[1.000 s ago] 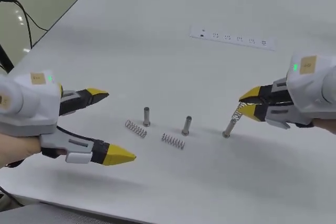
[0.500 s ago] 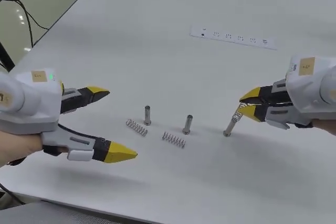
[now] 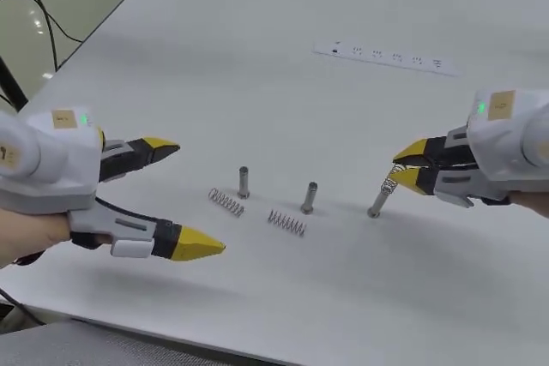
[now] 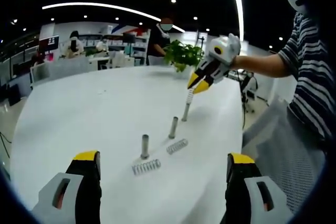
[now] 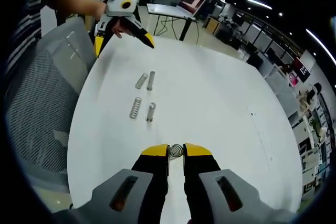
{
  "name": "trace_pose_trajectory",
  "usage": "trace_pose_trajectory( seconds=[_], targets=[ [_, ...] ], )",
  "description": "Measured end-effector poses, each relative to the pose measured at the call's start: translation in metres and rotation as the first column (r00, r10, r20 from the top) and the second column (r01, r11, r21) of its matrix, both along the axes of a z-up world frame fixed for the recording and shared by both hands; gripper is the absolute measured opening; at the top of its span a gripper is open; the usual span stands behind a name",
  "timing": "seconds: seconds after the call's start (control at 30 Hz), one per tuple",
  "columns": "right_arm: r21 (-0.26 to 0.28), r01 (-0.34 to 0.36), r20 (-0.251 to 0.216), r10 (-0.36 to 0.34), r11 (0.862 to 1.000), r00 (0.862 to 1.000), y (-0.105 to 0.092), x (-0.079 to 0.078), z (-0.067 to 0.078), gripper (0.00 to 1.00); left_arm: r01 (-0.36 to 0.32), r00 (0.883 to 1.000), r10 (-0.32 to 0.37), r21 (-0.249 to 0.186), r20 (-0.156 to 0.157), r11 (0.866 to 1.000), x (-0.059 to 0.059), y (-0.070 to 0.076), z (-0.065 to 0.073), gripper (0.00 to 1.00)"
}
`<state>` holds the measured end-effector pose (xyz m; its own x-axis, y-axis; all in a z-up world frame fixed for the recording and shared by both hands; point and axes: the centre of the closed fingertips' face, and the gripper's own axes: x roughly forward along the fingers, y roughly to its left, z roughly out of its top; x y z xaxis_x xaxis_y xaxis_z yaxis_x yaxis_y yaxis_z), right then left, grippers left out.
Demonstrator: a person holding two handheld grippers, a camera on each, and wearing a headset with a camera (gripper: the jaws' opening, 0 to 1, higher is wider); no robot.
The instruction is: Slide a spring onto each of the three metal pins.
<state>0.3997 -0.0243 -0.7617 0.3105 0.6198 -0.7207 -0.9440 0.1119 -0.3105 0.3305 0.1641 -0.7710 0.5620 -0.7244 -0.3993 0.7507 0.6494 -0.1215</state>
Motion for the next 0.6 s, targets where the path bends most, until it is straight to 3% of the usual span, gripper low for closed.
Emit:
trace_pose_trajectory(
  seconds=[0.37,0.6],
  targets=[
    [-0.009,0.014,-0.027,-0.015,1.000,1.000,-0.003,0.000,-0.015,0.07,-0.004,1.000,0.004,0.002,-0.004,1.000,0.000,0.001,-0.001,0.97],
    [-0.059,-0.003,-0.029,0.001,0.998,1.000,-0.005,-0.001,-0.039,0.07,-0.003,1.000,0.003,0.002,-0.005,1.000,-0.001,0.001,-0.001,0.97]
  ],
)
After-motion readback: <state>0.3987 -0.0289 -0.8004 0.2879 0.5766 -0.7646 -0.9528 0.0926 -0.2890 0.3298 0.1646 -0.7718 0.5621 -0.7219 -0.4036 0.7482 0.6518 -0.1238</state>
